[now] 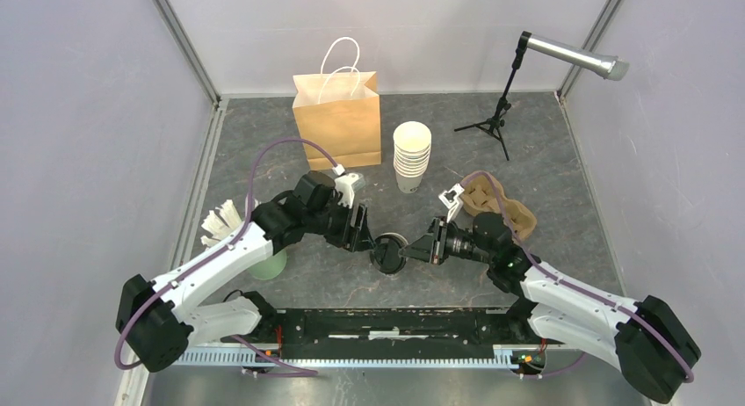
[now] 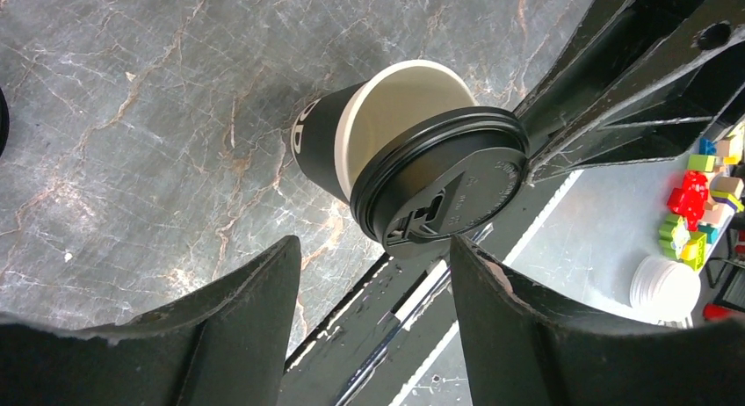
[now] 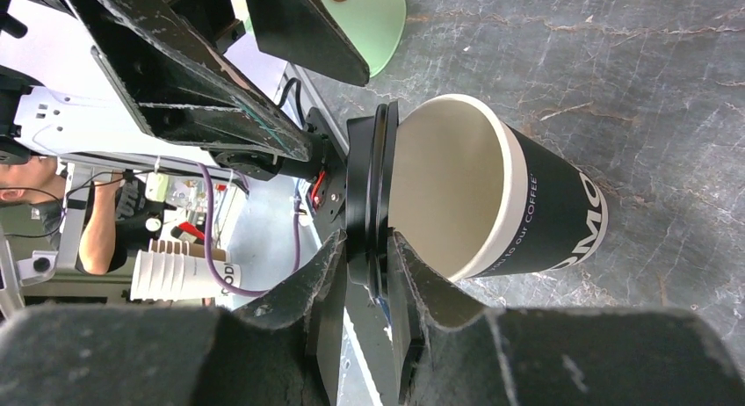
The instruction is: Pack the takeout coffee
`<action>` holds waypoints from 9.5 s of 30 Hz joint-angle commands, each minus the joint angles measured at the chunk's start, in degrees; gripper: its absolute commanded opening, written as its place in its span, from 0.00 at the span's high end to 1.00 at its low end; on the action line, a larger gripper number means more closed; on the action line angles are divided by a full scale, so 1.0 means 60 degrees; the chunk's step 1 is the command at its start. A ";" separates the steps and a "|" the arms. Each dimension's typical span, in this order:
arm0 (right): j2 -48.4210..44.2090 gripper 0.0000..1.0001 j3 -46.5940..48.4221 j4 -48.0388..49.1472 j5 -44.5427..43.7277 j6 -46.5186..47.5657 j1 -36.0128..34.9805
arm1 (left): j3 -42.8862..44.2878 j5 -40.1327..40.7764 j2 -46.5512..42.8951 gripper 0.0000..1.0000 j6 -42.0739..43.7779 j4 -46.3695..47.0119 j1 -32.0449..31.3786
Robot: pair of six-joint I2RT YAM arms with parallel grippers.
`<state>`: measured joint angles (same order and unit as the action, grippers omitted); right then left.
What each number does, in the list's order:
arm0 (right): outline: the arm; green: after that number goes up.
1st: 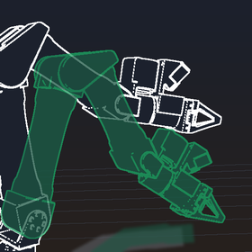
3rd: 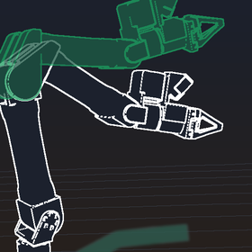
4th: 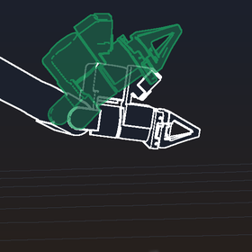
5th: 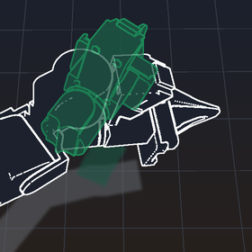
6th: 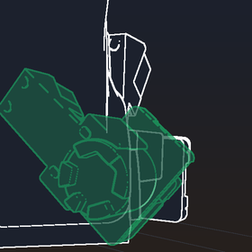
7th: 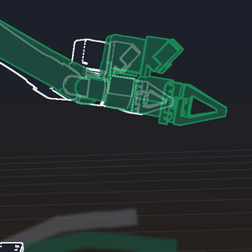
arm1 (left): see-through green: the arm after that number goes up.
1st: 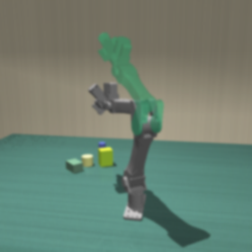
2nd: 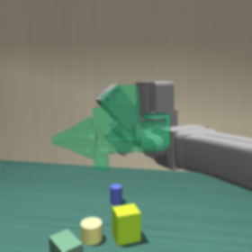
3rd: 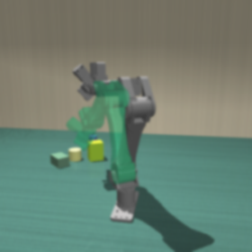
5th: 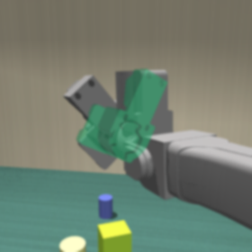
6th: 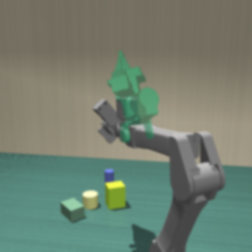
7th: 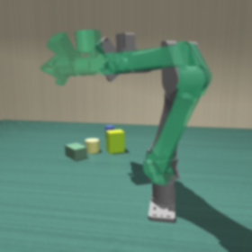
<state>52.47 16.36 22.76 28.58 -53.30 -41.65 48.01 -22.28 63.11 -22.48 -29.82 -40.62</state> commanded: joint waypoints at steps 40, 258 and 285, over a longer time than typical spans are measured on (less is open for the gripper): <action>0.0838 0.70 0.0240 0.0824 0.1360 0.0236 0.1777 | 0.0628 0.0369 0.1345 0.39 -0.0991 0.1091 -0.0491; -0.2027 0.33 0.3129 -0.5233 -0.2925 0.5267 0.0950 | 0.3061 0.3758 0.0738 0.92 -0.1776 -0.2779 -0.1741; -0.3099 0.31 0.2639 -0.5142 -0.3698 0.5301 0.0950 | 0.4953 0.2632 0.4503 0.92 -0.1373 -0.1951 -0.1741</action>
<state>33.47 32.86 -10.79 5.56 -22.22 -35.75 75.40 -5.91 89.12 -33.10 -43.29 -50.76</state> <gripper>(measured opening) 0.688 0.149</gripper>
